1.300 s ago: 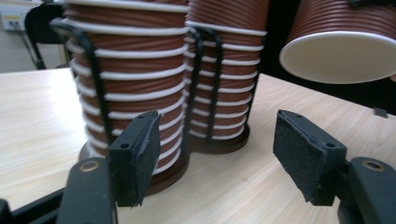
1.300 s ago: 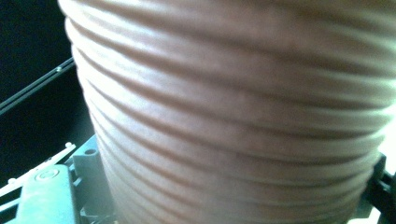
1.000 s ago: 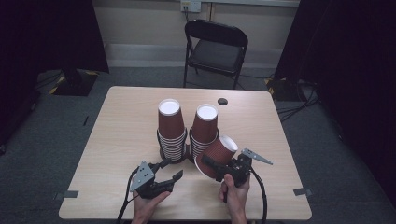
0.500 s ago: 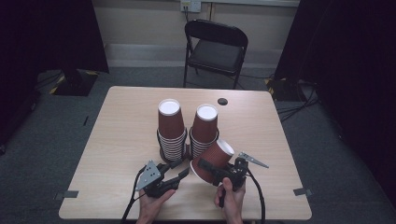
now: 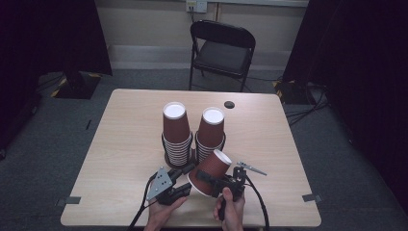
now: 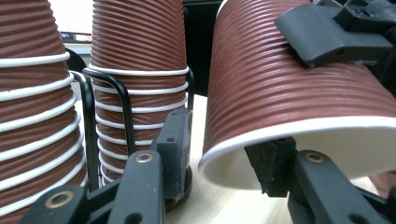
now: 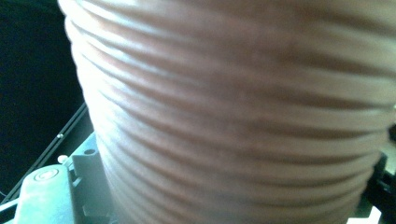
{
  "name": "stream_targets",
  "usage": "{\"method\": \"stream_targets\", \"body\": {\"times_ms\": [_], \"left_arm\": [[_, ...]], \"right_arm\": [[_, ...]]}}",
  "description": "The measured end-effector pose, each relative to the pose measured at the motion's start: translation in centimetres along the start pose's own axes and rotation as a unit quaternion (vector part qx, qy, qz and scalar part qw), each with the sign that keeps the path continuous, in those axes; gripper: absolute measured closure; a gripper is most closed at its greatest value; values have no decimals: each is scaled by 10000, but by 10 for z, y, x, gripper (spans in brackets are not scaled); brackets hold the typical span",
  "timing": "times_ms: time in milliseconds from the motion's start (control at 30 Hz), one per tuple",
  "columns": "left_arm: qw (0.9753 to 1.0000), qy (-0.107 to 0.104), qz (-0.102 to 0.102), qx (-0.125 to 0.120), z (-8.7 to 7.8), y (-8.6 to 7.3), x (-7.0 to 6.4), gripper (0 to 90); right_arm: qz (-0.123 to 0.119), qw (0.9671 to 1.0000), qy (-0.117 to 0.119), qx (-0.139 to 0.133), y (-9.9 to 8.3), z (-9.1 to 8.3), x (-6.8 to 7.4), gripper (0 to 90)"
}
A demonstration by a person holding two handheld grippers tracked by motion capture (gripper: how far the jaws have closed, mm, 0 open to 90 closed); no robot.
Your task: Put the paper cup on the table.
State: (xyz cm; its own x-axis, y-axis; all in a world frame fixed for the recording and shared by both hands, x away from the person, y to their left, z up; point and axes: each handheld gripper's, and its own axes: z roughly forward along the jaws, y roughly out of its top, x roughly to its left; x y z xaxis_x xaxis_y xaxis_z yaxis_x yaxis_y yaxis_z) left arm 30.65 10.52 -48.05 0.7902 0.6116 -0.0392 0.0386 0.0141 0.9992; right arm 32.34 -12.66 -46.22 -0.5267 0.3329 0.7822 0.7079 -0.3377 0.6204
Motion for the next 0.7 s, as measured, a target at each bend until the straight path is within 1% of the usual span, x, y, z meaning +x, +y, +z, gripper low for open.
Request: {"method": "stream_targets", "body": {"times_ms": [67,100,133,167,233,267,300,333,367,433,500,533,567,600,667,700], "left_arm": [[10000,17,20,-20,1,-1,-1,630],[10000,38,70,-11,2,-2,-2,647],[10000,38,70,-11,2,-2,-2,660],[9999,100,99,-8,3,-3,-3,660],[9998,128,114,-38,4,-3,-3,669],[9994,260,211,-47,4,-3,-4,670],[9992,302,276,-40,5,-3,-5,670],[9993,259,248,-57,5,-3,-5,672],[9991,323,274,-99,6,-2,-5,681],[9988,349,332,-127,6,0,-5,692],[9988,337,329,-137,7,1,-6,698],[9982,383,455,-77,8,1,-7,718],[9982,383,455,-77,8,1,-7,719],[9982,429,421,-71,9,0,-8,725],[9983,414,409,-78,8,0,-8,743],[9986,398,345,-97,7,0,-7,757]], "right_arm": [[83,9999,63,54,-1,1,0,144],[96,9999,54,70,-2,2,0,144],[96,9999,54,70,-2,2,0,144],[100,9999,61,88,-3,3,0,144],[112,9998,83,124,-4,4,1,143],[90,9998,79,132,-5,5,2,143],[90,9998,79,132,-5,5,2,143],[56,9999,77,141,-5,6,2,143],[36,9998,108,156,-7,7,3,143],[41,9997,120,190,-7,8,3,143],[41,9996,133,225,-8,9,3,142],[18,9994,160,304,-9,11,4,139],[18,9994,160,304,-9,11,4,139],[-72,9995,87,300,-10,13,5,133],[-79,9995,98,307,-10,13,4,132],[-97,9995,128,289,-10,13,4,125]]}}
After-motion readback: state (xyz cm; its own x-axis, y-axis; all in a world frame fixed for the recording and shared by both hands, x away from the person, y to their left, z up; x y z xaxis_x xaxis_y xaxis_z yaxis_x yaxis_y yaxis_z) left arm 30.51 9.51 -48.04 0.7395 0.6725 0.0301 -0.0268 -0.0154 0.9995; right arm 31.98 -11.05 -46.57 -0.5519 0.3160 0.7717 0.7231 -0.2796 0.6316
